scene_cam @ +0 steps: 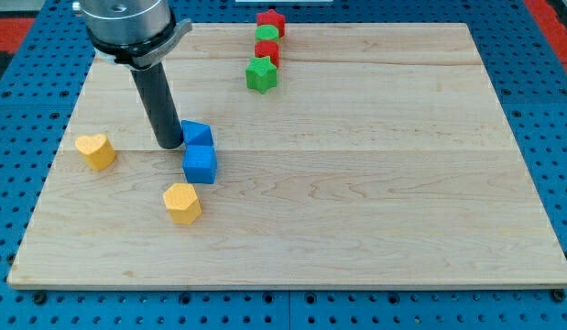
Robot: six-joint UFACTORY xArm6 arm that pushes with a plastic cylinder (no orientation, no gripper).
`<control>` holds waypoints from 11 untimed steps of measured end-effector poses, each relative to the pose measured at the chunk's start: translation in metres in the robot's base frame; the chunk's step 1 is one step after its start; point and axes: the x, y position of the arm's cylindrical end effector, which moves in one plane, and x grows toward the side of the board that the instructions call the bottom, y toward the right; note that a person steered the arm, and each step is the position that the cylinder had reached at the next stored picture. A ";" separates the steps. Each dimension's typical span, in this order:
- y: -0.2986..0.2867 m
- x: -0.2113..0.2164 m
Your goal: Keep yellow heart at center left of the board
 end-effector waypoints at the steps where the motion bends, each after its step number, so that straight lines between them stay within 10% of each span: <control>1: 0.010 -0.001; 4: -0.141 -0.038; 6: -0.138 0.079; 11: -0.102 -0.031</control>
